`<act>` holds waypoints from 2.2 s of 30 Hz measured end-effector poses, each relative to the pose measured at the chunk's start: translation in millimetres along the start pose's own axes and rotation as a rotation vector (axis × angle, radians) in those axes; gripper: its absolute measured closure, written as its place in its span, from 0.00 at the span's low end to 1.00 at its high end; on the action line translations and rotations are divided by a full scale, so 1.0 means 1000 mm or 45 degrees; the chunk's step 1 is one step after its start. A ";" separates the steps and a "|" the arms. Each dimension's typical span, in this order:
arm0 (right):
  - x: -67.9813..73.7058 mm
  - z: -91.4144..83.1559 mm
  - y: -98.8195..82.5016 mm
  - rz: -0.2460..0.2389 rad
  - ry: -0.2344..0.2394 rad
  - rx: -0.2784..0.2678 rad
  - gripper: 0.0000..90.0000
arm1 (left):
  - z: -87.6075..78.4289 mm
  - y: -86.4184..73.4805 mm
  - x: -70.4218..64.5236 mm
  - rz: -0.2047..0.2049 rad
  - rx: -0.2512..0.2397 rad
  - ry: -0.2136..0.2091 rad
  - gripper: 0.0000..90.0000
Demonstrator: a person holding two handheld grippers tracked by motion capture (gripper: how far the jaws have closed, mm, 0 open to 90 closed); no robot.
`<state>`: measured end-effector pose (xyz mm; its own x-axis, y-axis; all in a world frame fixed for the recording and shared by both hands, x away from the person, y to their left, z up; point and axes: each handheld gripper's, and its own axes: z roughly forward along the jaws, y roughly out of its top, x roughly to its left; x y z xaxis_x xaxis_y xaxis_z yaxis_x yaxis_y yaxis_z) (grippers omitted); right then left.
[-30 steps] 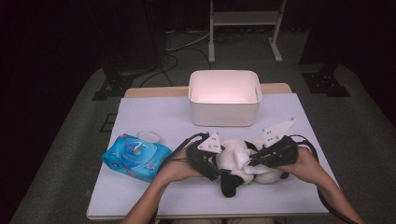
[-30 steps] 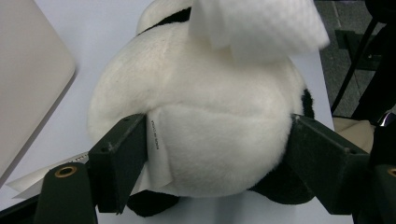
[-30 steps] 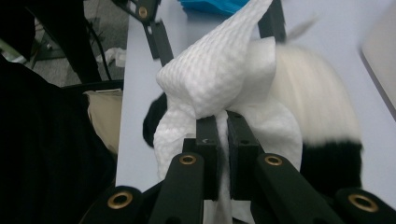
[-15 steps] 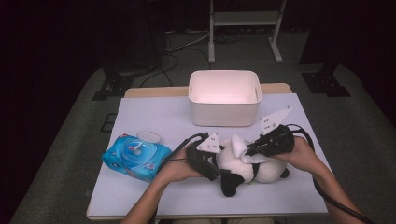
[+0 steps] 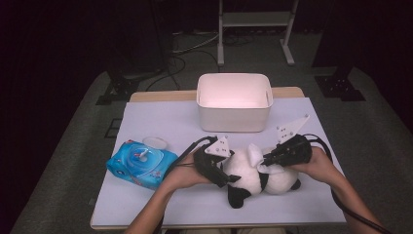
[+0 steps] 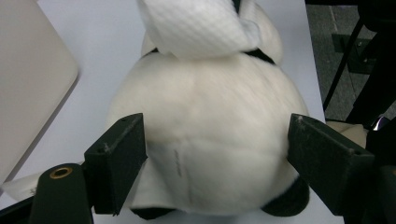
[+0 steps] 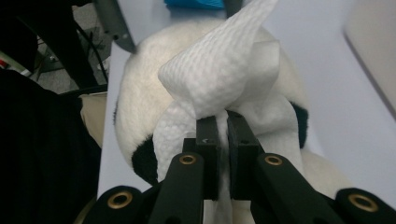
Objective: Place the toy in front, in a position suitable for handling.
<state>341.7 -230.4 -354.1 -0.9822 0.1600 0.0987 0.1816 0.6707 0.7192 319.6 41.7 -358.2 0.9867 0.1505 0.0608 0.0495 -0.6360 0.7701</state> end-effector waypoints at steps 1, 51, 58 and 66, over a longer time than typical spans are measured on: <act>0.004 0.001 0.000 0.001 -0.003 -0.004 0.94 | 0.000 0.000 0.000 -0.004 0.003 0.002 0.22; 0.017 -0.017 -0.023 0.036 -0.071 -0.003 0.94 | 0.010 0.015 0.002 0.006 0.065 -0.053 0.21; 0.022 -0.008 -0.011 -0.023 -0.053 0.023 0.94 | 0.013 0.014 0.003 0.007 0.093 -0.054 0.23; 0.023 -0.037 -0.042 0.068 -0.101 -0.019 0.94 | 0.014 0.013 0.003 0.006 0.076 -0.055 0.23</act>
<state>309.6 -281.9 -356.4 -0.9641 0.2524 0.0829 0.2323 0.6491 0.7244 325.2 23.6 -357.1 0.9926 0.1158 0.0358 0.0530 -0.6808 0.7306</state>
